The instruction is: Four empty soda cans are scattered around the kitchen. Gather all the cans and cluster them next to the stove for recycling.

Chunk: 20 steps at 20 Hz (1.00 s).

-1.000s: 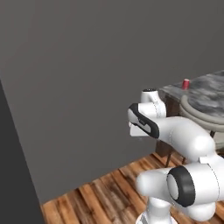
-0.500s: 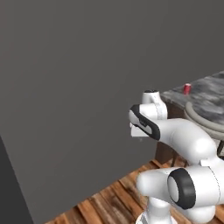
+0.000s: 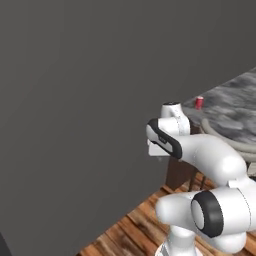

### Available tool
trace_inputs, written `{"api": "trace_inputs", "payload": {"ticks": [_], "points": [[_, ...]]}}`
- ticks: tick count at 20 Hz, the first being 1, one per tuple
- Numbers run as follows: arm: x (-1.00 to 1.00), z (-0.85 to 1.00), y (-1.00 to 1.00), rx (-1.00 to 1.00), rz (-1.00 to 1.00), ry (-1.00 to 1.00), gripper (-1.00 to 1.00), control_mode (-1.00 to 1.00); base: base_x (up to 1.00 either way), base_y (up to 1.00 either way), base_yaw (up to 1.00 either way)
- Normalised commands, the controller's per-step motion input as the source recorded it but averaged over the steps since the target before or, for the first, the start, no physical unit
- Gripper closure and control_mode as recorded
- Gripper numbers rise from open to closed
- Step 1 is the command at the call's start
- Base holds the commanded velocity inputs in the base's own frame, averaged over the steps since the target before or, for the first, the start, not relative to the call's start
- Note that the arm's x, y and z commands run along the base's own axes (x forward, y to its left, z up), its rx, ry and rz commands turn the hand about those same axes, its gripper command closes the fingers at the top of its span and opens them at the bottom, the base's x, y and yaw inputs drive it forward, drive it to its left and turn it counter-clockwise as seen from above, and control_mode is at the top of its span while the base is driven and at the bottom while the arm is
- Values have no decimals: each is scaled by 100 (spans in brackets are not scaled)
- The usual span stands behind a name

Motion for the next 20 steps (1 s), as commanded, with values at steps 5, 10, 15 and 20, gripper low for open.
{"api": "trace_inputs", "payload": {"ticks": [5,10,15,20], "points": [[0,0,0,0,0,0,-100,100,69,-1,-17],[0,0,0,0,0,0,-100,100,66,-19,-12],[0,0,0,0,0,0,-100,100,64,-50,-9],[0,0,0,0,0,0,-100,100,46,5,-18]]}}
